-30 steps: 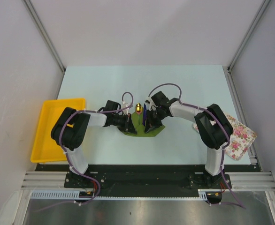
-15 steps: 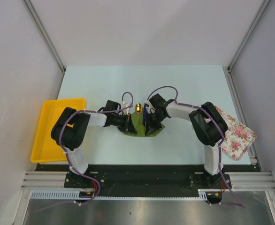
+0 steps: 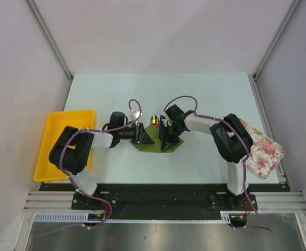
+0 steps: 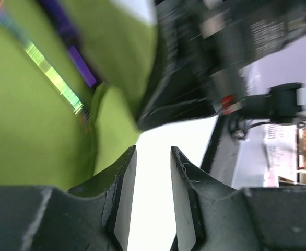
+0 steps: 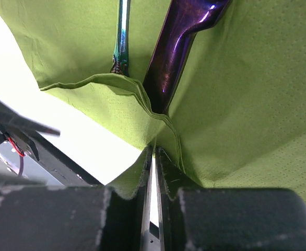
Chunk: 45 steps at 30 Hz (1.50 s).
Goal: Place the utensils on the paper napkin and roll it up
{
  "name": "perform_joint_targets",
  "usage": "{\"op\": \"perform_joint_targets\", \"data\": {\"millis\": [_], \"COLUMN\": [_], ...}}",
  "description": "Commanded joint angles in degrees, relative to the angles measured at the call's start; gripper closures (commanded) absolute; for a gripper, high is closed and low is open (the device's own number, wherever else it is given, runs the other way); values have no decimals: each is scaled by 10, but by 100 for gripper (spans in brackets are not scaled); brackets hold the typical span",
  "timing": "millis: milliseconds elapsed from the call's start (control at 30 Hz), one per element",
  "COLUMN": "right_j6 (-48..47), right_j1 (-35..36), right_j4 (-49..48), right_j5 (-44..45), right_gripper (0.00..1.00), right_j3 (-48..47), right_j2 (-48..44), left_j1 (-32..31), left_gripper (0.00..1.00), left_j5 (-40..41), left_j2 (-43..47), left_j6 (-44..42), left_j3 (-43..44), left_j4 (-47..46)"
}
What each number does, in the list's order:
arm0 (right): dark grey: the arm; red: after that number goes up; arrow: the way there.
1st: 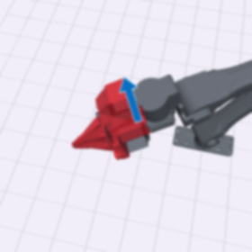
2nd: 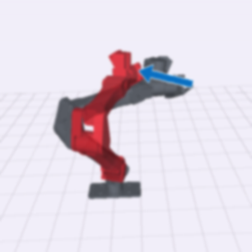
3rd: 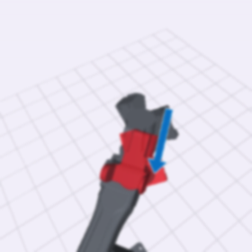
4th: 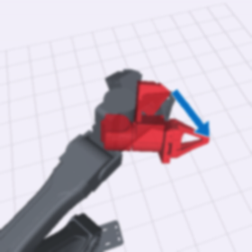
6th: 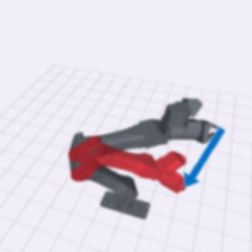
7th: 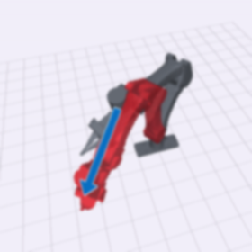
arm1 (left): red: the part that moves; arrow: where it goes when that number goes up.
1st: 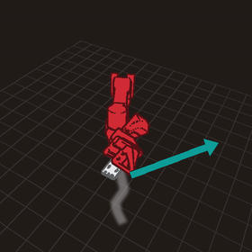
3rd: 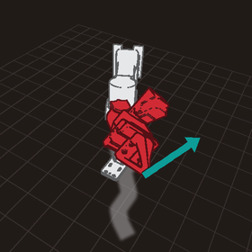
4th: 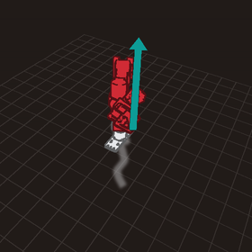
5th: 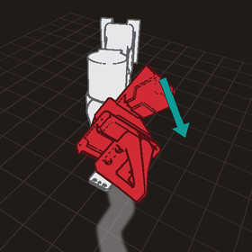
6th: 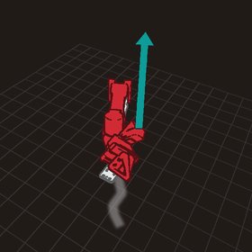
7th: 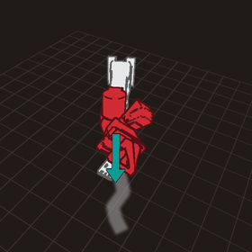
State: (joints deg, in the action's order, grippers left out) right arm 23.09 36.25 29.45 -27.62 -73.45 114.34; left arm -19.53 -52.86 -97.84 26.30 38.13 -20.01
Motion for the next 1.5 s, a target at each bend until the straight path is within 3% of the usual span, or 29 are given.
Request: {"op": "perform_joint_targets", "data": {"millis": [0, 267, 667, 1100, 1467], "right_j6": [-2, 5, 6, 6, -17], "right_j1": [-5, -14, -18, -22, -94], "right_j4": [-2, -6, -8, -7, 60], "right_j5": [12, -1, -8, -19, -6], "right_gripper": [90, 90, 90, 89, 59], "right_j3": [-16, -16, -18, -22, -36], "right_j2": [14, 16, 17, 4, -68], "left_j1": [-4, -26, -34, -31, -26], "left_gripper": [65, 74, 79, 81, 82], "left_j5": [-55, -50, -37, -28, -18], "left_j2": [-1, -74, -155, -191, -191], "left_j6": [81, 157, 212, 205, 178], "left_j3": [-11, -10, 6, 19, 30], "left_j4": [-150, -244, -313, -281, -232]}}
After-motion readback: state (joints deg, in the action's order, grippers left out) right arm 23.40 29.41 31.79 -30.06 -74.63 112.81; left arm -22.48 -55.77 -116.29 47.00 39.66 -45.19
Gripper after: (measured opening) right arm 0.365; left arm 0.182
